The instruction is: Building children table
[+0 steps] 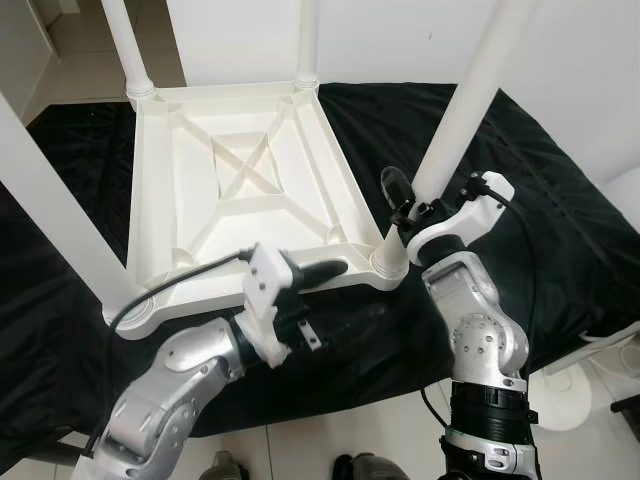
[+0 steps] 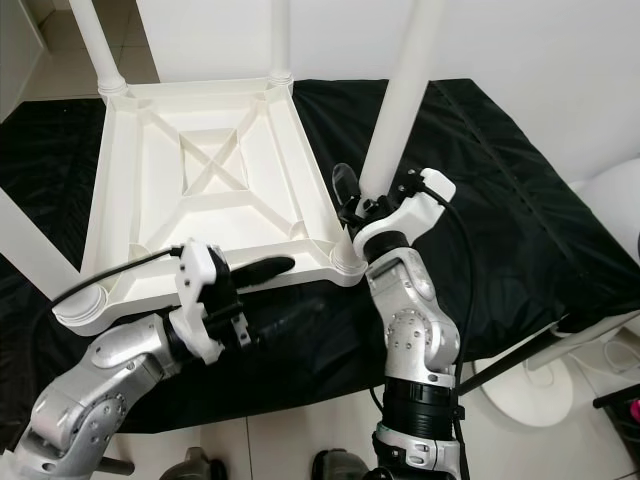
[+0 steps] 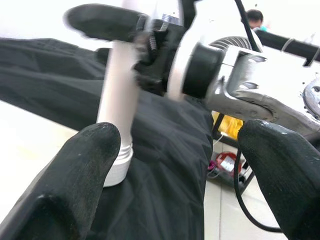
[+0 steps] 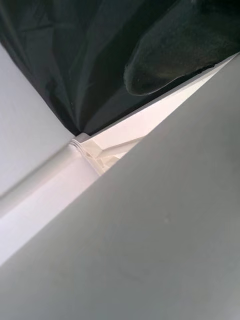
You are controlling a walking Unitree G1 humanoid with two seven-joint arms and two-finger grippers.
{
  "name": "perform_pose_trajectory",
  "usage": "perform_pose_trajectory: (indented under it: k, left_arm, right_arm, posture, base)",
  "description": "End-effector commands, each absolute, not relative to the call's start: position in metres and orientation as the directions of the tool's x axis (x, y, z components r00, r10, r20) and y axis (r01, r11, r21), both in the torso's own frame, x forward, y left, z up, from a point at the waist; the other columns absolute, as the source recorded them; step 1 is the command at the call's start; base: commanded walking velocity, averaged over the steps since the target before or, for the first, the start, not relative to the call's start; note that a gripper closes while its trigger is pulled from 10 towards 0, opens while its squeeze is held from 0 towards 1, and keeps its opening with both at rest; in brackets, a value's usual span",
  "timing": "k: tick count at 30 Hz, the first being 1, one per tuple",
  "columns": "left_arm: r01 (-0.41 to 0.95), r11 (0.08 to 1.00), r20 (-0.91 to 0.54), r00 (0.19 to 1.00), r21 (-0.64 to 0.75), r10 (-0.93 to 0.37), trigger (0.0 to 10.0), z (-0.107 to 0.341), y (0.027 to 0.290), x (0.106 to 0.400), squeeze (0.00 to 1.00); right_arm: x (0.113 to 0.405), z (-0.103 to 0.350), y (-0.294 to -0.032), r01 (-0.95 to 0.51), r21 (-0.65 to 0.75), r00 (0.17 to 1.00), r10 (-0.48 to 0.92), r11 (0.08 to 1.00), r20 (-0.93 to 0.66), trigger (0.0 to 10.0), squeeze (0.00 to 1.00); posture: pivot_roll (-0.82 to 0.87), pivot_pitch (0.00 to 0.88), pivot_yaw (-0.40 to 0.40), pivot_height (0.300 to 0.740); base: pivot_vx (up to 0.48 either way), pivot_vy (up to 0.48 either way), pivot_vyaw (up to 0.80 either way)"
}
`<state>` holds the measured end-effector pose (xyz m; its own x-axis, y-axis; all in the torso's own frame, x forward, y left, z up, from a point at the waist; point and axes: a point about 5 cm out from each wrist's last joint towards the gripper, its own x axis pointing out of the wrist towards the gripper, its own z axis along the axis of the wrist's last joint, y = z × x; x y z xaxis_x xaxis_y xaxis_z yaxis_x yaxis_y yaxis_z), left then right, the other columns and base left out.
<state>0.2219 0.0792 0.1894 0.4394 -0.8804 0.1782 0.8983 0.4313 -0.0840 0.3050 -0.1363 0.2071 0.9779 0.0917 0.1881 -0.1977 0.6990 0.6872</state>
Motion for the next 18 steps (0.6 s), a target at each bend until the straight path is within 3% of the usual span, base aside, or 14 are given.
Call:
perform_pose_trajectory:
  k: [1,4,6,8,9,18]
  left_arm:
    - [0.903,0.421,0.234,0.429,-0.087,-0.873,10.0,0.204,0.076,0.221,0.0]
    - [0.899,0.426,0.272,0.436,-0.1,-0.858,10.0,0.212,0.075,0.223,0.0]
    - [0.9,0.426,0.308,0.434,-0.097,-0.847,10.0,0.222,0.069,0.223,0.0]
    - [0.9,0.426,0.308,0.434,-0.097,-0.847,10.0,0.222,0.069,0.223,0.0]
    - [0.903,0.421,0.306,0.427,-0.088,-0.851,10.0,0.224,0.066,0.222,0.0]
    - [0.926,0.37,0.313,0.376,-0.082,-0.872,10.0,0.23,0.057,0.217,0.0]
  right_arm:
    - [0.31,0.198,-0.123,-0.205,0.855,0.978,0.12,0.475,0.168,10.0,0.0]
    - [0.312,0.191,-0.126,-0.197,0.873,0.979,0.132,0.447,0.154,10.0,0.0]
    - [0.316,0.172,-0.135,-0.168,0.939,0.978,0.171,0.301,0.12,10.0,0.0]
    - [0.316,0.172,-0.135,-0.168,0.939,0.978,0.171,0.301,0.12,10.0,0.0]
    - [0.316,0.168,-0.138,-0.158,0.961,0.977,0.175,0.229,0.119,10.0,0.0]
    - [0.318,0.15,-0.149,-0.117,0.982,0.982,0.165,0.15,0.092,10.0,0.0]
  posture:
    - [-0.06,0.107,-0.021,0.74]
    - [-0.06,0.107,-0.021,0.74]
    - [-0.06,0.109,-0.023,0.74]
    - [-0.06,0.109,-0.023,0.74]
    - [-0.06,0.109,-0.023,0.74]
    - [-0.06,0.111,-0.025,0.74]
  base:
    - [0.0,0.0,0.0]
    - [0.0,0.0,0.0]
    - [0.0,0.0,0.0]
    - [0.0,0.0,0.0]
    - [0.0,0.0,0.0]
    - [0.0,0.0,0.0]
